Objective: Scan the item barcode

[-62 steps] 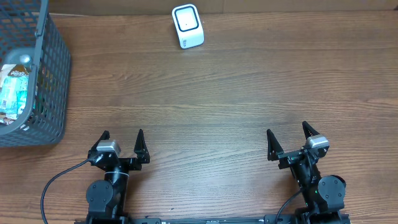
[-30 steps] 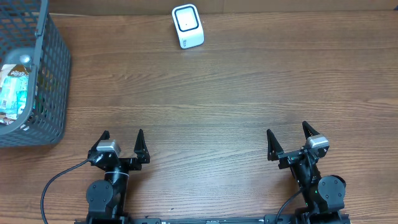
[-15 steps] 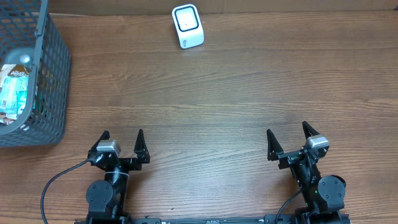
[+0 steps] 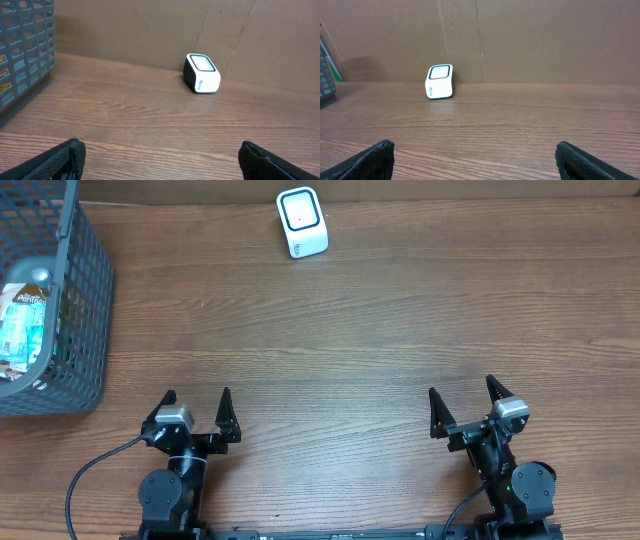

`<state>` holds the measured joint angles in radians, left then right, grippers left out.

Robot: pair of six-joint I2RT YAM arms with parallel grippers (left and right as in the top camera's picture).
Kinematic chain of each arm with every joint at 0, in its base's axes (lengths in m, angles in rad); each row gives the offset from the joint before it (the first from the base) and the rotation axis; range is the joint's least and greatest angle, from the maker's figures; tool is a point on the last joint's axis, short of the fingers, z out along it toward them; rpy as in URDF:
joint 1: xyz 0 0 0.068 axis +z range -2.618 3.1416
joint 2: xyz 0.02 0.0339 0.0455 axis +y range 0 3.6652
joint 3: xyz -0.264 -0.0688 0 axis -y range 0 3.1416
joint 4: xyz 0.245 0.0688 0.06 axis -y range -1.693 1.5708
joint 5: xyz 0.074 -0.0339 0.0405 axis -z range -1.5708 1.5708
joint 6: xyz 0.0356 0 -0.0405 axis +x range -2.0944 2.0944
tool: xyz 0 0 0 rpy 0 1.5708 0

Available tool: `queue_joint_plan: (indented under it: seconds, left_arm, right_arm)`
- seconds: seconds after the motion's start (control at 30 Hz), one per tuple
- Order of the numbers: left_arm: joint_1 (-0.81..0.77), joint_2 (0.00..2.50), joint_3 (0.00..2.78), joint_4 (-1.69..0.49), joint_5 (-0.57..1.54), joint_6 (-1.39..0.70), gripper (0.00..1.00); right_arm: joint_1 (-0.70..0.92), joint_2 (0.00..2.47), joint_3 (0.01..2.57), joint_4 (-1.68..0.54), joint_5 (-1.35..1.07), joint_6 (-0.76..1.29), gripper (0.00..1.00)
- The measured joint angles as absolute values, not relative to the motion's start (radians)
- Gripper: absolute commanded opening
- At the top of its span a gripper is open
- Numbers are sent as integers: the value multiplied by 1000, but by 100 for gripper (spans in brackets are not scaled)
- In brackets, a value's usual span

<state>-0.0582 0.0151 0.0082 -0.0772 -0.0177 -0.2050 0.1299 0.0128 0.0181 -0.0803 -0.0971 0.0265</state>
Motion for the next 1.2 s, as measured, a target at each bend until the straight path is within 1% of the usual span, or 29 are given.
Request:
queue_joint_plan:
  seconds: [0.67,0.93,1.03,1.2]
  left_arm:
    - [-58,15,8,-76,-18,-205,100]
    - [-58,15,13,9,57,-205,100]
    - [-58,15,44,8,85,-203,100]
    - [-58,15,175,14,109,-202,100]
  right_arm:
    - [130,13,18,-80,-97,27,100]
    - [130,13,18,-80,-97,26,100]
    - [130,13,18,-81,-97,27,100]
    - [130,13,18,-80,-97,26,100]
